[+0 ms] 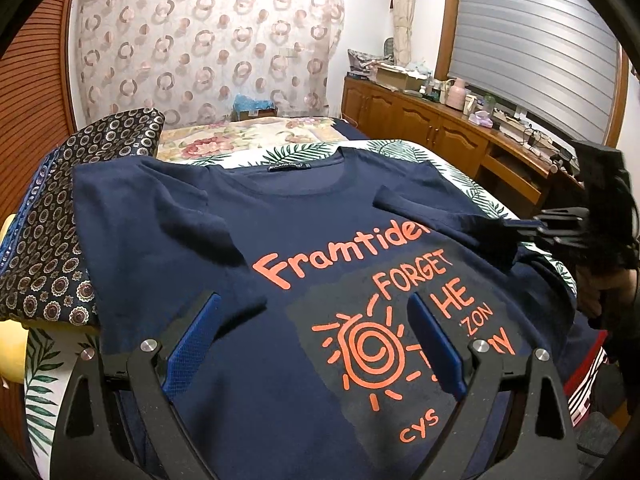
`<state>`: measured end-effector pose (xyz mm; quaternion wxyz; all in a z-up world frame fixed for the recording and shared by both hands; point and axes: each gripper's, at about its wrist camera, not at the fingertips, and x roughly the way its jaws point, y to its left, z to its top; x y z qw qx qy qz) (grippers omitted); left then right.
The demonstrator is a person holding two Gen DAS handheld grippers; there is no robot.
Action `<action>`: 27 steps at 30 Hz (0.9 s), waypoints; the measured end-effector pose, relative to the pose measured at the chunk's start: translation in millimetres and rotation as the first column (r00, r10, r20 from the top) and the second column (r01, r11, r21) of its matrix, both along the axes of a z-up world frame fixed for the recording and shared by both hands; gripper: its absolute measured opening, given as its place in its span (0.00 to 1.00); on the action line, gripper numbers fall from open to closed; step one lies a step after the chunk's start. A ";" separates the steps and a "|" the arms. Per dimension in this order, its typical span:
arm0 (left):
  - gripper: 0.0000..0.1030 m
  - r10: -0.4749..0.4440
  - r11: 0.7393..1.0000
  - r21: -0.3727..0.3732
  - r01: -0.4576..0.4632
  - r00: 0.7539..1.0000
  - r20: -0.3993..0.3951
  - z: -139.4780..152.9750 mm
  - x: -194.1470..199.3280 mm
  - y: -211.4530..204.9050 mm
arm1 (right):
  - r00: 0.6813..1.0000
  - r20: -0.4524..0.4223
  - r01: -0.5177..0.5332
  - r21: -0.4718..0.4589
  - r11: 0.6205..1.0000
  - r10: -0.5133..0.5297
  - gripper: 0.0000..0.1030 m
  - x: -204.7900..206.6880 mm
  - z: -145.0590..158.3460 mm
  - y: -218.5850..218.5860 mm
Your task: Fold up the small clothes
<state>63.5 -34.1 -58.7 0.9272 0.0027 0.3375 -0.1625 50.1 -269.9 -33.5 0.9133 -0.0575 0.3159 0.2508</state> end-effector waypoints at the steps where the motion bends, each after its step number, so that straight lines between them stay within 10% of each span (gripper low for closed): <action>1: 0.92 0.000 1.000 0.001 0.000 1.000 0.000 -0.4 -0.1 0.1 | 1.000 0.001 -0.016 -0.004 1.000 0.016 0.07 -4.3 -0.5 3.2; 12: 0.92 0.013 1.000 0.001 -0.013 1.000 -0.002 -0.9 -0.4 5.7 | 0.995 -0.051 -0.089 -0.032 0.995 0.088 0.13 -24.7 -16.8 19.6; 19: 0.92 0.056 0.998 0.003 -0.056 0.998 0.034 9.1 3.9 28.3 | 0.996 -0.038 -0.080 -0.050 0.996 0.078 0.45 -24.3 -5.4 19.0; 27: 0.85 0.109 0.994 0.000 -0.109 0.992 0.068 24.1 18.5 70.3 | 0.999 0.007 -0.047 -0.033 0.998 0.047 0.45 1.5 7.6 14.3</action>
